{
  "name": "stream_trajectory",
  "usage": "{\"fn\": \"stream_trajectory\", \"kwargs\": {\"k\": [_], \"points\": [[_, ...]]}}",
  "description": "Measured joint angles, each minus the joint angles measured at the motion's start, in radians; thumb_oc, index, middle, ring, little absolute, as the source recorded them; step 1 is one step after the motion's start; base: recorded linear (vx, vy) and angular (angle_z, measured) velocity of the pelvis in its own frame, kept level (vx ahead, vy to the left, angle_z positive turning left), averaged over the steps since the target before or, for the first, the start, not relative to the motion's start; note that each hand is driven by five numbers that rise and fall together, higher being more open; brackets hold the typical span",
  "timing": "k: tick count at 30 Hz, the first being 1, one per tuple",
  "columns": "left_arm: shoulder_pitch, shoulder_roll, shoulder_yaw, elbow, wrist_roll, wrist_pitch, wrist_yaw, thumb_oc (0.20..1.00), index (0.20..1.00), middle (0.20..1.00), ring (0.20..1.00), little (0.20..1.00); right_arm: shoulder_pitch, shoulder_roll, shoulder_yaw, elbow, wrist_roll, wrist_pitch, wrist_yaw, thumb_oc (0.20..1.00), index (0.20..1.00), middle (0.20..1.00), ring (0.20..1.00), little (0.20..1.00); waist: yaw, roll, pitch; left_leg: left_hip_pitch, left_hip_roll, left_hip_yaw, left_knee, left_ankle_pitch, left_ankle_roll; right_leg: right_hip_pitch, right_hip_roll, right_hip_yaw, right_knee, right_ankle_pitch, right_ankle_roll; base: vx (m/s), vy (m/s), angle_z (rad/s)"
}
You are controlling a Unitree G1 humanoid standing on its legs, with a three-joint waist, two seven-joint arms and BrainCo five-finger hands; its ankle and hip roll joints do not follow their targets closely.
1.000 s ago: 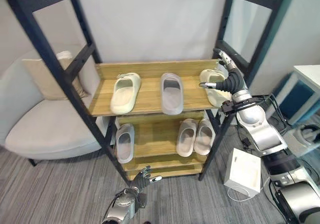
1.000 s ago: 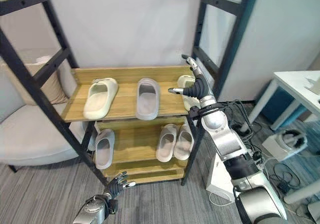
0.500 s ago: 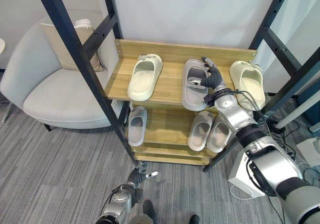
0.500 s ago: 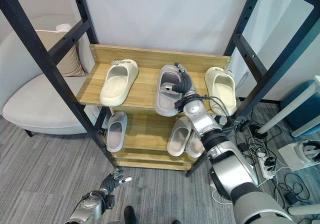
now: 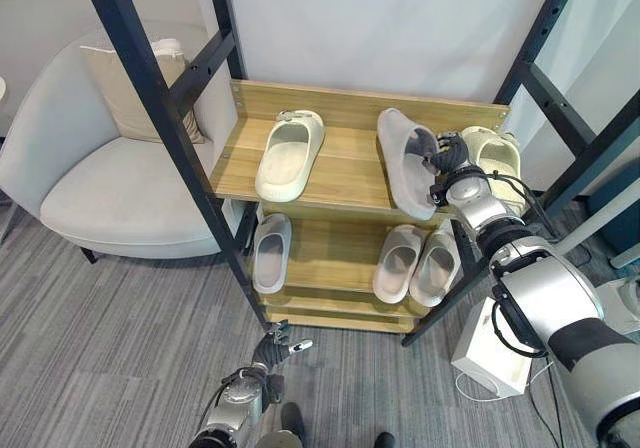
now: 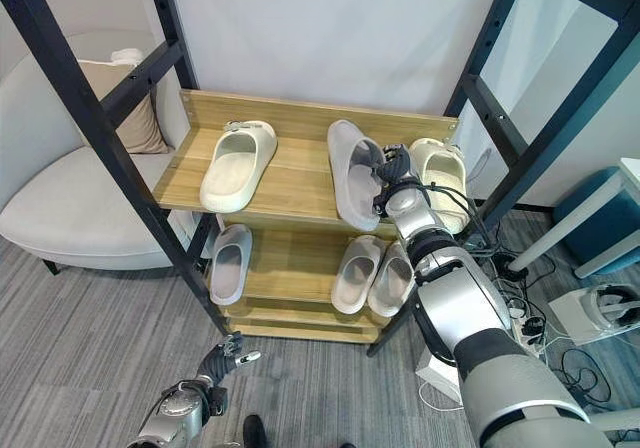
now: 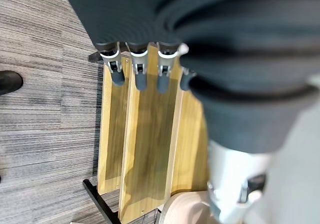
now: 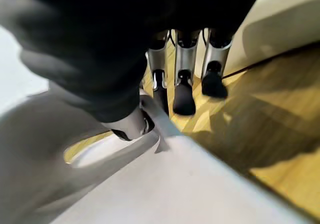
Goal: Arrange the slippers neatly on the shoe rack.
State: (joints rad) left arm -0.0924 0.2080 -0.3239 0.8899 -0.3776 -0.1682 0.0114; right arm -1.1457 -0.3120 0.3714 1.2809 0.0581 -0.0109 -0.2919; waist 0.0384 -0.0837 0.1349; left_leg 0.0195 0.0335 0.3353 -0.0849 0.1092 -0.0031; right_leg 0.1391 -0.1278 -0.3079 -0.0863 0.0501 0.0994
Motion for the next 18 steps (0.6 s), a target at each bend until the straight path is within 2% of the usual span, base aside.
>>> {"fn": "stream_trajectory", "kwargs": {"k": [4,6,8,10,11,12,13,14,18], "points": [[0.001,0.006,-0.034,-0.003,0.0,-0.001,0.0,1.0,1.0,1.0,1.0,1.0,0.0,0.001,0.0,-0.004,0.024,0.0,0.01,0.2,0.2,0.2,0.2,0.2,-0.002,-0.002,-0.002,0.003,0.0,-0.002,0.0,0.0,0.0,0.004,0.001,-0.002,0.0,0.0,0.0,0.0,0.0,0.0],[0.002,0.003,-0.034,-0.003,-0.001,-0.003,0.001,1.0,1.0,1.0,1.0,1.0,0.028,0.003,0.001,-0.123,0.069,0.006,-0.002,0.2,0.2,0.2,0.2,0.2,-0.01,-0.002,-0.002,0.002,0.0,-0.001,0.0,0.0,0.0,0.001,0.001,0.0,0.0,0.0,0.0,0.0,0.001,-0.02],[0.004,0.004,-0.027,-0.006,-0.002,-0.003,0.003,1.0,1.0,1.0,1.0,1.0,0.092,0.004,0.001,-0.39,0.112,0.005,-0.037,0.2,0.2,0.2,0.2,0.2,-0.025,-0.002,-0.002,0.001,0.001,0.001,0.0,0.0,0.0,0.0,0.001,0.003,0.0,0.001,0.0,0.0,0.007,-0.04],[0.005,0.002,-0.02,-0.022,-0.013,0.0,0.009,1.0,1.0,1.0,1.0,1.0,0.196,0.004,-0.029,-0.753,0.128,0.001,-0.087,0.2,0.2,0.2,0.2,0.2,-0.04,0.0,-0.001,0.002,0.003,0.003,0.0,0.001,0.0,-0.004,0.002,0.005,0.0,-0.001,0.001,0.0,0.005,0.08],[0.004,-0.014,0.009,-0.03,-0.015,0.001,0.01,1.0,1.0,1.0,1.0,1.0,0.344,0.018,-0.114,-1.094,0.116,0.007,-0.13,0.2,0.2,0.2,0.2,0.2,-0.036,0.001,-0.001,0.001,-0.001,-0.008,0.0,0.001,0.0,0.002,0.0,0.004,0.0,-0.007,0.009,0.02,-0.003,0.16],[0.029,-0.011,0.023,-0.064,-0.018,0.001,0.022,1.0,1.0,1.0,1.0,1.0,0.414,0.032,-0.103,-1.275,0.092,-0.039,-0.169,0.2,0.2,0.2,0.2,0.2,-0.037,0.003,-0.002,0.01,-0.003,-0.006,0.0,0.0,0.0,0.008,-0.002,0.007,0.0,-0.008,0.005,0.02,-0.008,0.03],[0.04,0.005,0.02,-0.063,-0.017,0.006,0.023,1.0,1.0,1.0,1.0,1.0,0.412,0.028,-0.083,-1.333,0.067,-0.054,-0.178,0.2,0.2,0.2,0.2,0.2,-0.042,0.005,-0.004,0.021,-0.003,0.001,0.0,0.0,0.0,0.015,-0.001,0.016,0.0,-0.008,0.006,0.02,-0.02,-0.1],[0.048,0.01,0.025,-0.085,-0.017,0.007,0.02,1.0,1.0,1.0,1.0,1.0,0.467,0.01,-0.118,-1.444,0.041,-0.05,-0.19,0.2,0.2,0.2,0.2,0.2,-0.039,0.009,-0.01,0.02,-0.001,-0.003,0.0,-0.003,-0.002,0.022,-0.001,0.013,0.0,-0.01,0.005,0.02,-0.018,-0.13],[0.094,-0.004,0.051,-0.093,-0.013,0.014,0.008,1.0,1.0,1.0,1.0,1.0,0.533,0.019,-0.086,-1.47,0.083,-0.103,-0.144,0.2,0.2,0.2,0.2,0.2,-0.058,0.034,-0.023,0.021,0.0,-0.001,-0.001,-0.006,-0.006,0.02,-0.002,0.021,0.0,-0.009,0.003,0.0,-0.008,-0.02]]}}
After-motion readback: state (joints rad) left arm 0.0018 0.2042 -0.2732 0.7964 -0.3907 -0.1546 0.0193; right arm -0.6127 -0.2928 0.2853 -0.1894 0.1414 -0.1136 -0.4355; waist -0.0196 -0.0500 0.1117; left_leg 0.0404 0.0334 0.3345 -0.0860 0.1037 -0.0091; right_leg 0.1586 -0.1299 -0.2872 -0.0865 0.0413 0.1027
